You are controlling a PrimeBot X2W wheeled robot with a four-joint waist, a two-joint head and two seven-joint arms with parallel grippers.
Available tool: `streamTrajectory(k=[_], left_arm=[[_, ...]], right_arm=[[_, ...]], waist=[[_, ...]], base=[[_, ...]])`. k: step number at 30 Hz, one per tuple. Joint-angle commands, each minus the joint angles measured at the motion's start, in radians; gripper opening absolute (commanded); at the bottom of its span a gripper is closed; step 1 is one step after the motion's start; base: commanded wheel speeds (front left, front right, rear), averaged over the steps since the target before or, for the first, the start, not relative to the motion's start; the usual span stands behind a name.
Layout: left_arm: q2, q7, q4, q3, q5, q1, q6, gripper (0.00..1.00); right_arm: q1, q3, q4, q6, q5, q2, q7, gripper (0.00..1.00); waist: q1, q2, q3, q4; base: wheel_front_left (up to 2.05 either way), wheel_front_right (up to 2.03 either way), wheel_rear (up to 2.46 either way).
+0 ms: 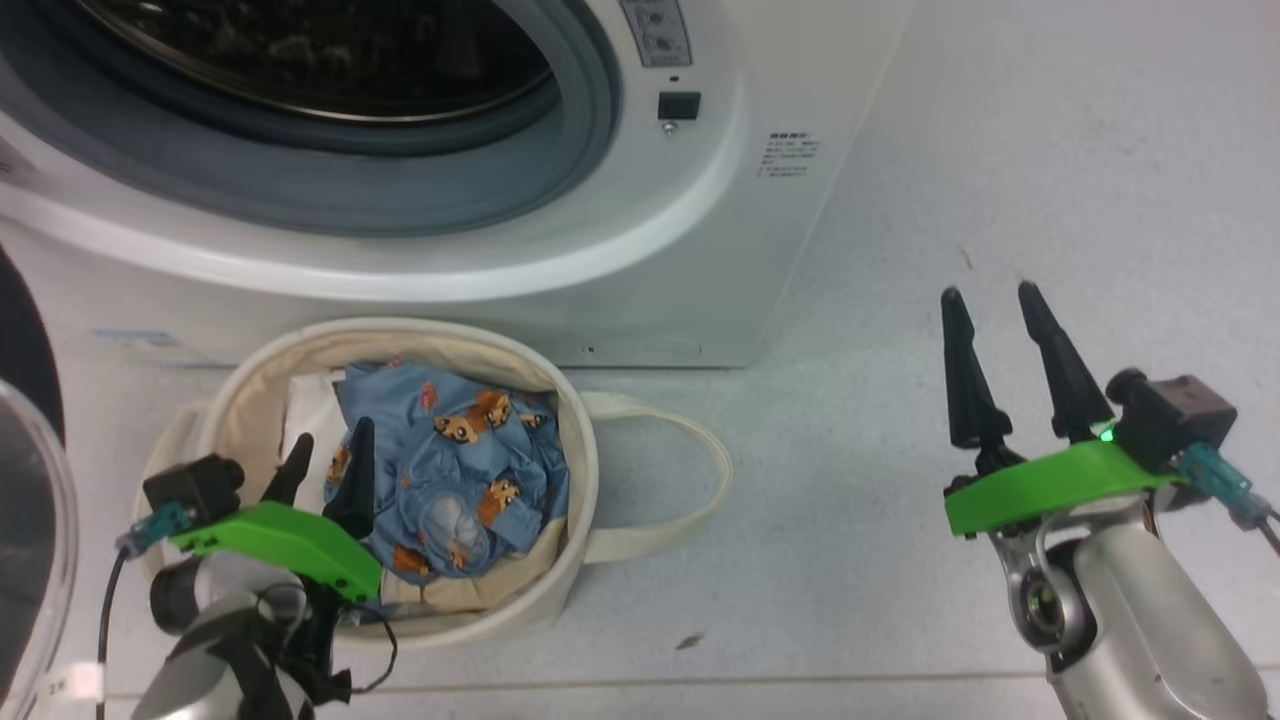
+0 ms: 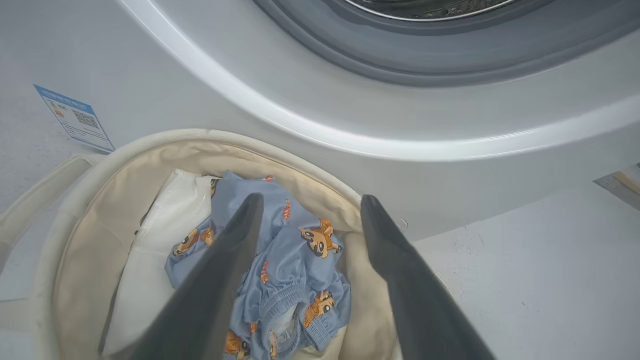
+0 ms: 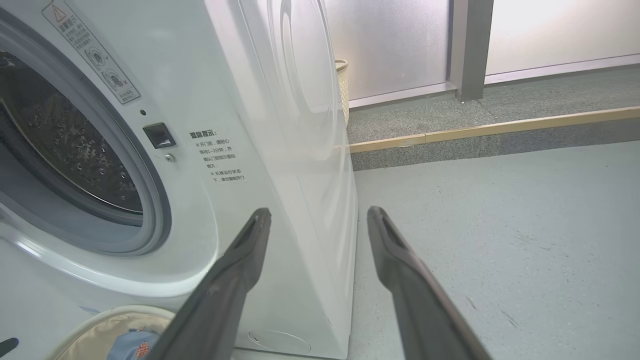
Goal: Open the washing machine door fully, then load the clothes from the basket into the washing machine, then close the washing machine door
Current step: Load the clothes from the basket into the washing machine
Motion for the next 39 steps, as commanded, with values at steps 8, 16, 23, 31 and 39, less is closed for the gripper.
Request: streamTrajectory(k=[8,16,23,31,39], left_arm=[[0.031,0.041,0.172,-0.041,-0.014,-0.126,-0.006,1.00],[0.037,0.087,0.268,-0.123,0.010,-0.179,-0.006,1.00],[0.069,0.111,0.287,-0.227,0.065,-0.238,-0.006,1.00],[0.102,0.190,0.322,-0.251,0.077,-0.286,0.039,1.00],[0.131,0.267,0.330,-0.255,0.083,-0.334,0.153,1.00]], right_arm=[[-0.033,-0.003,-0.057,0.001,-0.028,0.017,-0.012,1.00],[-0.042,-0.023,-0.099,0.001,-0.053,0.019,-0.012,1.00],[-0.041,-0.052,-0.142,0.001,-0.076,0.027,-0.011,1.00],[-0.037,-0.075,-0.182,0.001,-0.093,0.046,-0.011,1.00],[-0.028,-0.100,-0.217,0.001,-0.101,0.056,-0.011,1.00]], waist=[[-0.0002,0.0000,0.092,-0.042],[-0.0002,0.0000,0.173,-0.078],[-0.0002,0.0000,0.260,-0.105],[-0.0002,0.0000,0.336,-0.132],[-0.0002,0.0000,0.407,-0.154]], base=[[0.00,0.00,0.00],[0.00,0.00,0.00],[0.00,0.00,0.00],[0.00,0.00,0.00],[0.00,0.00,0.00]])
